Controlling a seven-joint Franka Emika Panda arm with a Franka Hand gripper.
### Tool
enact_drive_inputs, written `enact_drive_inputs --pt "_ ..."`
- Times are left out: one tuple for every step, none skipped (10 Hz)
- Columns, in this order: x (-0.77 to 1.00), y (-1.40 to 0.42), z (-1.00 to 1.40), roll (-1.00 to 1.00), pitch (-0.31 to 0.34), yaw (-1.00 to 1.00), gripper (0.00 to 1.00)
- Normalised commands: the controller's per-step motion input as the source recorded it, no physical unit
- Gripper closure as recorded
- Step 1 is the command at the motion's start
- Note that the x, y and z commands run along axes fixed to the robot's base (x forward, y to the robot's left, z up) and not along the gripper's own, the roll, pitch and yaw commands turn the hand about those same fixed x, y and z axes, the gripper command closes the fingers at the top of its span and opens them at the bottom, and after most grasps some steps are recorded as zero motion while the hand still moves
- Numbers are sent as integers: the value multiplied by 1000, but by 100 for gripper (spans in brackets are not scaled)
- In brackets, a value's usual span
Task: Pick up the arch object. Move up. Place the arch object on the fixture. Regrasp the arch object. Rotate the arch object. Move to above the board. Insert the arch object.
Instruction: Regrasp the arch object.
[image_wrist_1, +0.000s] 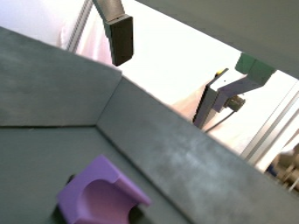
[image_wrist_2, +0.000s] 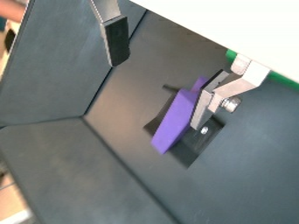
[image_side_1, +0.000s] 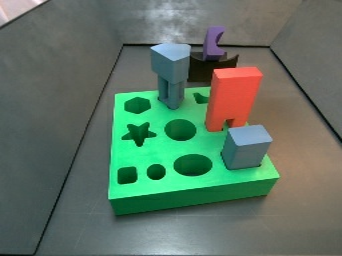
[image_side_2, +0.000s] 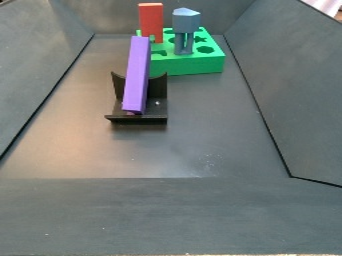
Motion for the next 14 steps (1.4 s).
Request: enact_drive_inputs --pt "103 -52 -11 516 156 207 0" --pt "102 -47 -7 340 130 220 0" --pt "92 -35 0 230 94 225 0" --pt "79 -39 -3 181 53 225 0" --pt "79 -45 -12 159 19 213 0" --pt "33 46 -1000 203 -61 206 0" --pt "36 46 -1000 198 -73 180 0" --pt "44 43 -1000 180 -104 139 0" --pt "54 36 -1000 129 -134 88 0" --pt "60 34 -1000 98 -141 51 0" --pt "67 32 -1000 73 -143 8 0" --pt "70 31 -1000 67 -134 -19 0" --pt "71 27 -1000 60 -120 -40 0" --pt "73 23 -1000 58 -103 -56 0"
